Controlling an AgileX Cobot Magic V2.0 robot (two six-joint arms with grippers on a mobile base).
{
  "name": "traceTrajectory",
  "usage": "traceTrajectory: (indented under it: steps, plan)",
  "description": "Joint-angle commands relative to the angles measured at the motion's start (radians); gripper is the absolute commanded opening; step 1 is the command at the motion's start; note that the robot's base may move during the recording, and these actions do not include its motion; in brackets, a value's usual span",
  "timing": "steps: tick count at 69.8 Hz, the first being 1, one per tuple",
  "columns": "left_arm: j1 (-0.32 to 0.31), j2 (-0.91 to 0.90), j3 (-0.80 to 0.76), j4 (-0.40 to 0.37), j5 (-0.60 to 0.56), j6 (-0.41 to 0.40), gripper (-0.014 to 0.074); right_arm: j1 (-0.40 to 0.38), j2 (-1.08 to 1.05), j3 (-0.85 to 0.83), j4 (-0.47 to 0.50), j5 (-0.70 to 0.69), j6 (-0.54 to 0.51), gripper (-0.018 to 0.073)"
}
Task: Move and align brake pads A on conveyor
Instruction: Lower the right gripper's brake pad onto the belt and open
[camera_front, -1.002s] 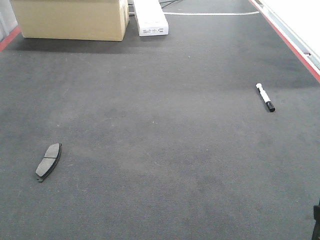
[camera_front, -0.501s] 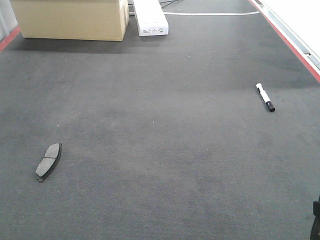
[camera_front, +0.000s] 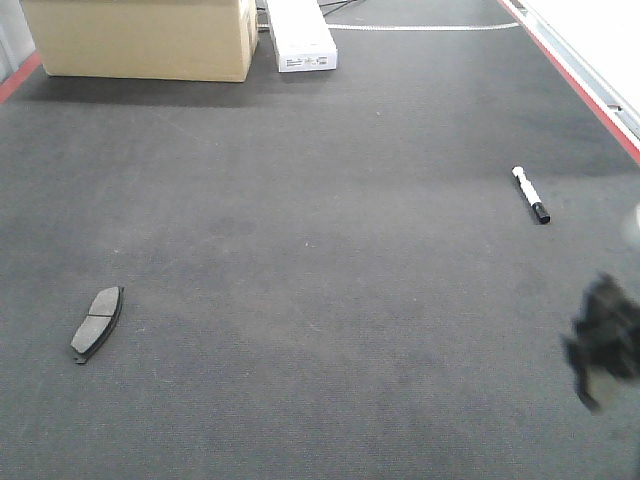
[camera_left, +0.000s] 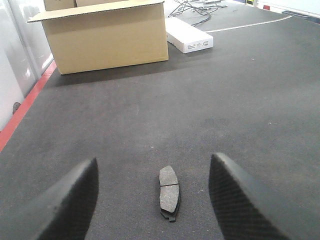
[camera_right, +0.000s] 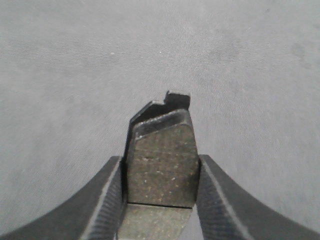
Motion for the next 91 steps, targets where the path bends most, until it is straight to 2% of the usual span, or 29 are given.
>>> traceTrajectory:
  steps: [1,7,18,29,50,68,79,91]
  plan:
    - [-0.003,0.008,-0.024,-0.005,-0.071,-0.004,0.047,-0.002,0.126,-0.113,-0.012,-0.06,-0.007,0.0008]
    - [-0.003,0.008,-0.024,-0.005,-0.071,-0.004,0.047,-0.002,0.256,-0.192,-0.018,-0.032,-0.015,0.0008]
    - [-0.003,0.008,-0.024,-0.005,-0.071,-0.004,0.047,-0.002,0.467,-0.328,-0.049,0.074,-0.097,0.0008]
    - [-0.003,0.008,-0.024,-0.005,-0.071,-0.004,0.047,-0.002,0.615,-0.423,-0.065,0.151,-0.106,0.0008]
    - [-0.003,0.008,-0.024,-0.005,-0.071,-0.004,0.047,-0.002,0.774,-0.507,-0.088,0.154,-0.123,0.0015]
    - [-0.003,0.008,-0.024,-0.005,-0.071,-0.004,0.047,-0.002,0.866,-0.511,-0.106,0.142,-0.126,0.005]
    - [-0.003,0.008,-0.024,-0.005,-0.071,-0.004,0.047,-0.002,0.89,-0.511,-0.107,0.094,-0.079,0.0137]
    - [-0.003,0.008,-0.024,-0.005,-0.071,-0.004,0.047,-0.002,0.887,-0.511,-0.117,0.083,-0.054,0.033]
